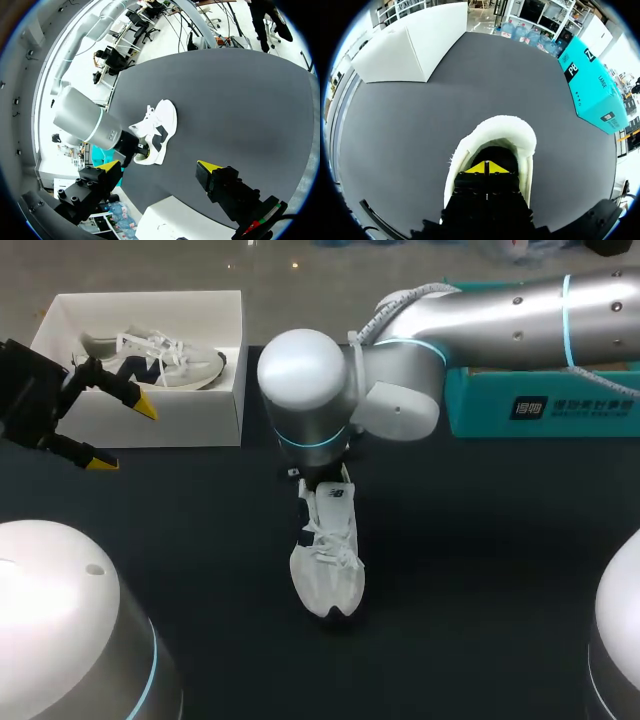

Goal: Take the shoe out of the shoebox, open the shoe tongue, remove and reinsert the insole, then place the shoe into the shoebox

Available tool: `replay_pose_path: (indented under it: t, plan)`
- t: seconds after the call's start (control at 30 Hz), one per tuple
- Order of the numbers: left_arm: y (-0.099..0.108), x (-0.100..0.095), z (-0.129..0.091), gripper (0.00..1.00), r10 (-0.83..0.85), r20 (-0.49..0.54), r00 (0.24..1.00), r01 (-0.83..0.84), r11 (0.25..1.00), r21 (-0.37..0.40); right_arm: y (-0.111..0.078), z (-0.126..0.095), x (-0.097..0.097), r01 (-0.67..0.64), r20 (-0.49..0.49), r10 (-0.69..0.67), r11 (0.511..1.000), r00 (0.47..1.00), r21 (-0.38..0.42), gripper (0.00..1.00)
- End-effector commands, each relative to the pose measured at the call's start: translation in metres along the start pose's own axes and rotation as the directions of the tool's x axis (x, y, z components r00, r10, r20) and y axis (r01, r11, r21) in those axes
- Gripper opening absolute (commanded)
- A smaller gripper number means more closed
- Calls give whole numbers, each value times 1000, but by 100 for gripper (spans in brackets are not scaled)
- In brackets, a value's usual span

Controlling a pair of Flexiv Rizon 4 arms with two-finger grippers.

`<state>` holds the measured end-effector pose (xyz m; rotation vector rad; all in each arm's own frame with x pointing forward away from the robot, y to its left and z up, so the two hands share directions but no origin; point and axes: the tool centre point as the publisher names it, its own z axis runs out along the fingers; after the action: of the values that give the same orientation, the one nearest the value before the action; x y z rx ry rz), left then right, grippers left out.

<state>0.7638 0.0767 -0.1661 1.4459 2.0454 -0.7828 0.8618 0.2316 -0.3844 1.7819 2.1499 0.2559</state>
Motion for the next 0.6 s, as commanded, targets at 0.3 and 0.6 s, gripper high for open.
replay_pose_path:
  t: [0.3, 0.6]
  plan:
    - [0, 0, 0, 100, -1, -4, 1000, 1, 1000, -2, 3, 4, -7, -25, 18, 24, 998, 1000, 62, 0]
    - [0, 0, 0, 100, -1, -4, 1000, 1, 1000, -2, -8, 25, -2, -30, -15, 33, 988, 999, 152, 0]
